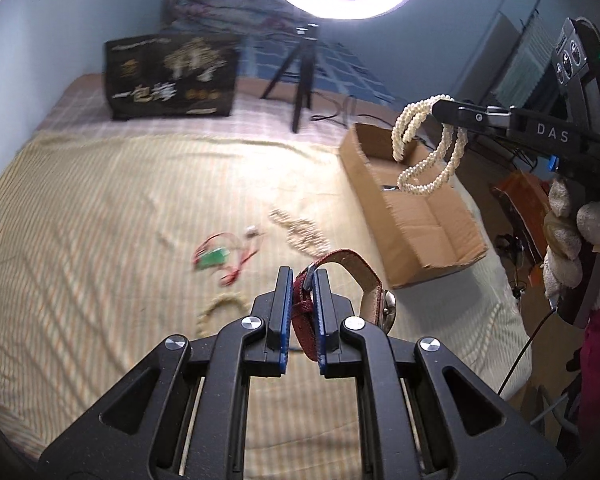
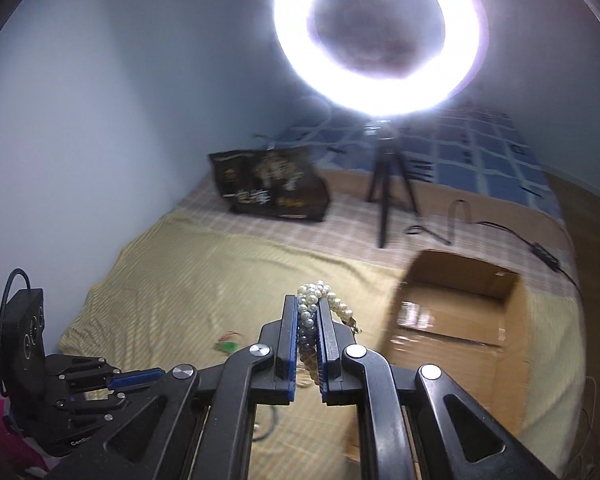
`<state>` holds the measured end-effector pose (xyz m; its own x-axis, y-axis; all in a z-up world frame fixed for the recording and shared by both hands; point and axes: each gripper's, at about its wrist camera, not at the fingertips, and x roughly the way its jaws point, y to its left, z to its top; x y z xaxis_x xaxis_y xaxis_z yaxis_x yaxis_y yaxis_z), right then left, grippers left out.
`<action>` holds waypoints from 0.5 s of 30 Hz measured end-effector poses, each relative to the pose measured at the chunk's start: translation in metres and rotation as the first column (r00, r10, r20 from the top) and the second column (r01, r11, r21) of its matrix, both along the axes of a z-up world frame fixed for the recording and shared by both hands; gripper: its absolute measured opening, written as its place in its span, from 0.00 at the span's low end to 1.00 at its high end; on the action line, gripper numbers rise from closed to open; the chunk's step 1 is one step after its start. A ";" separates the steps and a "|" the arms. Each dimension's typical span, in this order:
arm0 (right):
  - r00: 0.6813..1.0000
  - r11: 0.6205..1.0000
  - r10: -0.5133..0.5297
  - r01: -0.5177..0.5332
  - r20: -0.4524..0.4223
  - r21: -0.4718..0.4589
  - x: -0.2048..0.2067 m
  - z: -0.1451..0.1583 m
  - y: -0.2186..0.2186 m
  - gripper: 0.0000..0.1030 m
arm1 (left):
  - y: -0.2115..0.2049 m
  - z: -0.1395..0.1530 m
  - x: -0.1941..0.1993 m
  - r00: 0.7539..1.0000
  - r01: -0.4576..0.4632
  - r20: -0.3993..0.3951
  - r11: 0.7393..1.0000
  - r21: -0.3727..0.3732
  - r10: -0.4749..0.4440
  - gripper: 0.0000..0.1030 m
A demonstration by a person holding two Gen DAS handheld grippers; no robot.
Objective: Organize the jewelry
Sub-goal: 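Carry the watch in left tool while right tool carries the necklace over the cardboard box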
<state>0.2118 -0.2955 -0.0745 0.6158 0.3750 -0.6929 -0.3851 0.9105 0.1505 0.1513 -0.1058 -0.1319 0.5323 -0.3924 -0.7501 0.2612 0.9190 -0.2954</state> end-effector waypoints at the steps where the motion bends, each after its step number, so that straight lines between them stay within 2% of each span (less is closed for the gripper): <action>1: 1.000 1.000 -0.014 0.014 0.003 0.002 0.000 0.001 -0.010 0.05 | -0.007 0.001 0.002 1.000 0.010 0.003 1.000 0.001 -0.010 0.08; 10: 0.995 0.995 -0.098 0.098 0.003 -0.010 0.007 -0.008 -0.072 0.05 | -0.080 0.009 0.022 0.994 0.104 0.036 0.994 0.013 -0.105 0.08; 15: 0.991 0.991 -0.135 0.135 -0.003 -0.016 0.019 -0.017 -0.097 0.05 | -0.111 0.005 0.034 0.992 0.123 0.036 0.992 0.025 -0.124 0.08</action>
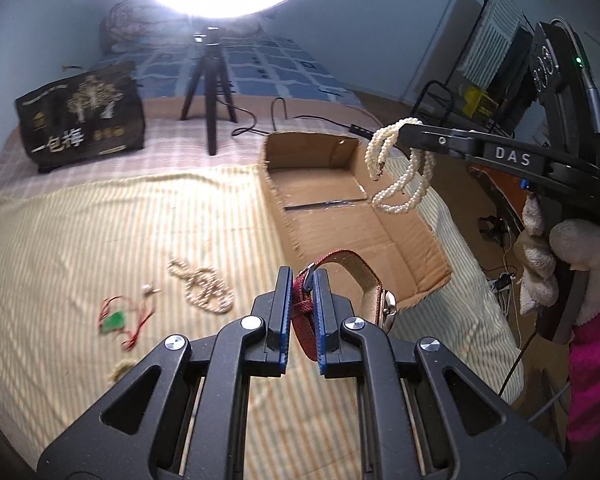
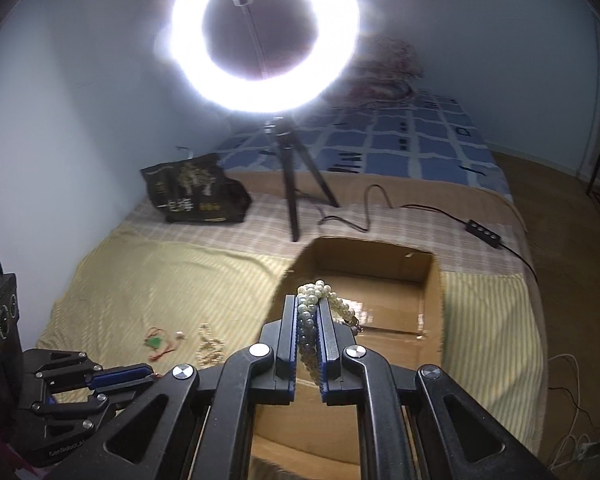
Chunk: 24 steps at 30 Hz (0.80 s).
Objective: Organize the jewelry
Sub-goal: 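Carry the watch in left tool while right tool carries the necklace over the cardboard box, then open left tool to drop the watch while right tool drops the necklace into the box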
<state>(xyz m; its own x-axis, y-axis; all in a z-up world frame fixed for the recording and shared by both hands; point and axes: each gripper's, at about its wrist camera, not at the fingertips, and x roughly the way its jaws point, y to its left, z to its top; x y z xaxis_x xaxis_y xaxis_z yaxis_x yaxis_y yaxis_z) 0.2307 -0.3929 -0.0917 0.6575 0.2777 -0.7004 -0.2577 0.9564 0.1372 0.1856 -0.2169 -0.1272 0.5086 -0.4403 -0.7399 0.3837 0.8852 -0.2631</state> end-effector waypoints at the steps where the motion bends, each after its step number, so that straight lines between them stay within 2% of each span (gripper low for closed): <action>1: 1.000 1.000 -0.007 0.007 0.000 -0.001 0.003 -0.002 -0.005 0.05 | -0.007 -0.001 0.003 1.000 0.004 -0.001 1.000 0.003 -0.004 0.08; 11: 0.999 0.999 -0.048 0.048 -0.003 0.013 0.035 -0.014 -0.035 0.05 | -0.044 -0.012 0.019 1.000 0.025 -0.008 1.000 0.001 -0.025 0.08; 20: 0.999 0.999 -0.049 0.048 -0.022 -0.007 0.054 -0.028 -0.031 0.06 | -0.057 -0.021 0.026 0.999 0.030 -0.019 1.000 -0.005 -0.030 0.08; 23: 0.999 0.999 -0.045 0.044 -0.020 -0.010 0.056 -0.029 -0.029 0.10 | -0.057 -0.022 0.028 0.999 0.026 -0.020 0.999 -0.026 -0.027 0.09; 24: 0.999 0.999 -0.043 0.043 -0.018 -0.007 0.056 -0.029 -0.029 0.20 | -0.056 -0.021 0.028 1.000 0.024 -0.015 0.999 -0.037 -0.025 0.09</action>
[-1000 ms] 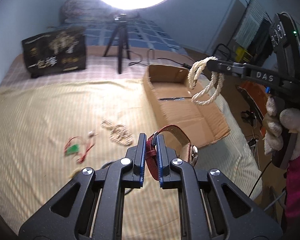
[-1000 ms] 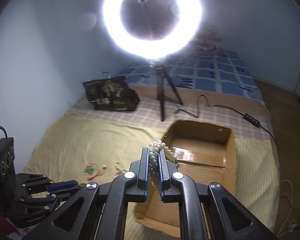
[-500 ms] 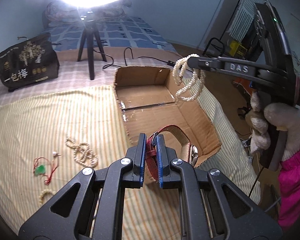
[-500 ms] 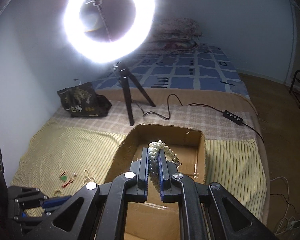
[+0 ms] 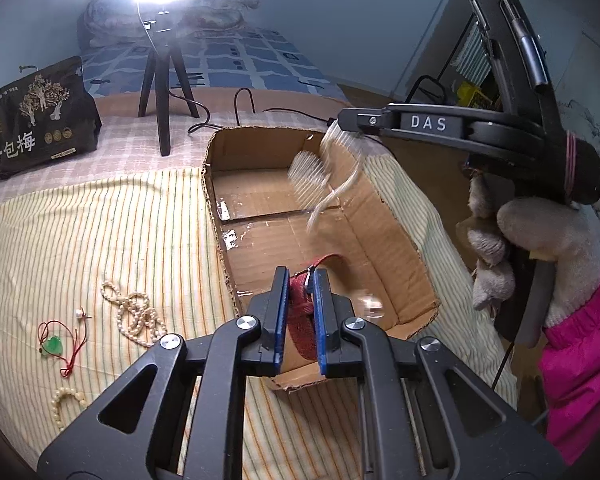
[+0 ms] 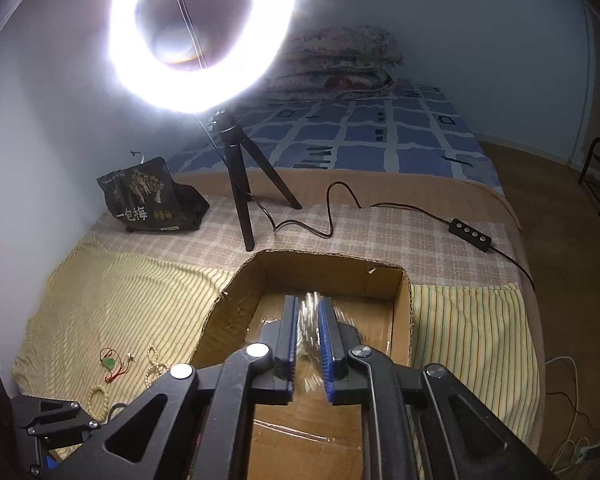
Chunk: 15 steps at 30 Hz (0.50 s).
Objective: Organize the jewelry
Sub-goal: 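Open left tool to drop the watch while right tool drops the necklace into the box, then lift both tools away from the box back over the remaining jewelry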
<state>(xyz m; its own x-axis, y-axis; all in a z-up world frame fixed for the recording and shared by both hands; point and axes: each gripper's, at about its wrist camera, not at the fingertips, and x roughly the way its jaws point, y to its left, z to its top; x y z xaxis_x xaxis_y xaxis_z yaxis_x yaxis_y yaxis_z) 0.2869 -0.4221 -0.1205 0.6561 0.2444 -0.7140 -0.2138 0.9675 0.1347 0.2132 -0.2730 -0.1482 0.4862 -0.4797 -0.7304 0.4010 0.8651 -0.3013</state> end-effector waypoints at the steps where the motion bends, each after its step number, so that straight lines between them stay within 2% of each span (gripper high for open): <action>1: 1.000 1.000 0.000 0.000 0.003 0.003 0.000 0.001 0.000 0.32 | 0.001 0.001 0.000 1.000 -0.004 0.006 1.000 -0.004 0.004 0.15; 2: 1.000 1.000 -0.002 0.002 0.006 0.002 -0.001 0.001 0.000 0.36 | 0.001 0.002 -0.001 1.000 -0.004 0.009 1.000 -0.004 0.004 0.30; 3: 1.000 1.000 -0.009 0.009 0.009 -0.004 -0.001 0.002 0.000 0.44 | 0.001 0.003 -0.002 1.000 -0.003 0.014 1.000 -0.003 0.003 0.39; 4: 1.000 1.000 -0.015 0.015 0.011 -0.011 -0.002 0.003 0.001 0.60 | 0.002 0.005 -0.003 1.000 -0.004 0.023 1.000 0.000 0.004 0.53; 5: 0.999 0.999 -0.030 0.030 0.017 -0.022 -0.003 0.004 0.002 0.69 | 0.002 0.006 -0.004 0.999 -0.006 0.033 1.000 0.005 0.005 0.56; 6: 0.999 0.999 -0.041 0.042 0.025 -0.030 -0.004 0.005 0.002 0.82 | 0.003 0.007 -0.006 0.999 -0.007 0.047 1.000 0.019 0.006 0.56; 7: 0.998 0.998 -0.051 0.053 0.036 -0.035 -0.005 0.007 0.002 0.88 | 0.002 0.008 -0.008 0.999 -0.006 0.051 0.999 0.033 0.004 0.58; 10: 0.995 0.994 -0.084 0.088 0.058 -0.064 -0.009 0.010 0.005 1.00 | 0.004 0.009 -0.012 0.998 0.005 0.055 0.999 0.043 -0.007 0.63; 15: 0.993 0.989 -0.097 0.103 0.061 -0.107 -0.011 0.011 0.011 1.00 | 0.005 0.011 -0.016 0.998 0.012 0.059 0.998 0.055 -0.015 0.63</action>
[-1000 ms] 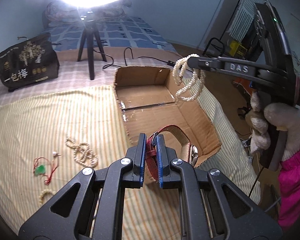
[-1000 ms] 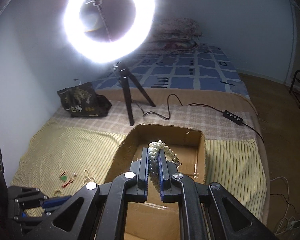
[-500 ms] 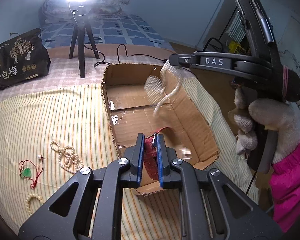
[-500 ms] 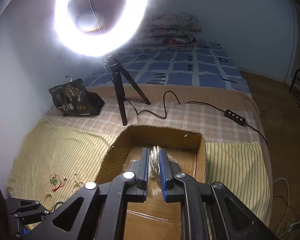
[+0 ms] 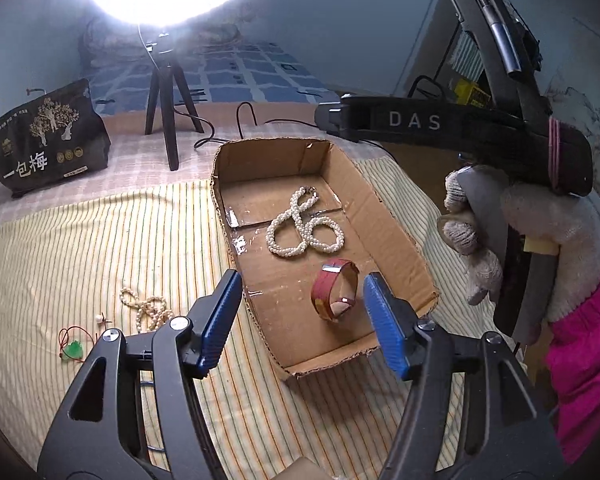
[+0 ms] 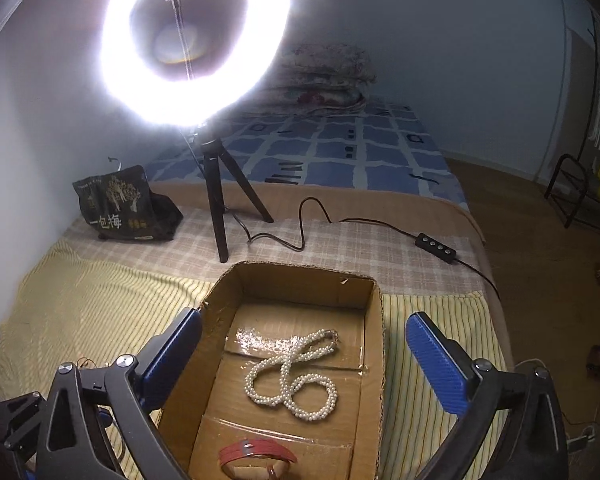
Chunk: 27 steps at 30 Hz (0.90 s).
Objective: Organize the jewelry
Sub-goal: 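Lift both tools away from the box back over the remaining jewelry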
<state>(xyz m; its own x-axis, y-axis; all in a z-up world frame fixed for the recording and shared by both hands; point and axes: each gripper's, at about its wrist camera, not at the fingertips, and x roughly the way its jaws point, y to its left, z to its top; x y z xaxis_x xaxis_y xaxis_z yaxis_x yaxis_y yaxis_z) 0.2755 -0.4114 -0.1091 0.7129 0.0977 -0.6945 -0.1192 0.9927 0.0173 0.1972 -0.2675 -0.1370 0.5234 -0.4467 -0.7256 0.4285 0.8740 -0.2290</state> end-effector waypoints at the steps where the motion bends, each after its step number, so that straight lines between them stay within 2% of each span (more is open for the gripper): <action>1: 1.000 1.000 -0.001 0.001 -0.002 -0.003 -0.001 0.000 0.001 1.00 | 0.001 0.001 -0.001 1.000 -0.002 0.002 1.000 -0.001 0.002 0.63; 14: 0.999 1.000 -0.016 0.016 0.029 -0.017 -0.032 0.026 0.016 1.00 | 0.030 0.023 -0.014 0.999 -0.038 0.032 0.999 -0.008 0.038 0.63; 27: 0.998 1.000 -0.004 0.004 0.065 0.004 -0.082 0.056 0.035 1.00 | 0.091 0.058 -0.044 0.993 -0.080 0.084 0.997 -0.021 0.082 0.63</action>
<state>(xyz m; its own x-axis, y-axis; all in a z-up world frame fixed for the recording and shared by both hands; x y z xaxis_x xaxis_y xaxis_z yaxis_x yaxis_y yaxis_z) 0.1933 -0.3767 -0.0526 0.7568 0.0972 -0.6464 -0.1161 0.9931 0.0134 0.1535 -0.1768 -0.0794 0.6179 -0.4127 -0.6692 0.3750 0.9028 -0.2106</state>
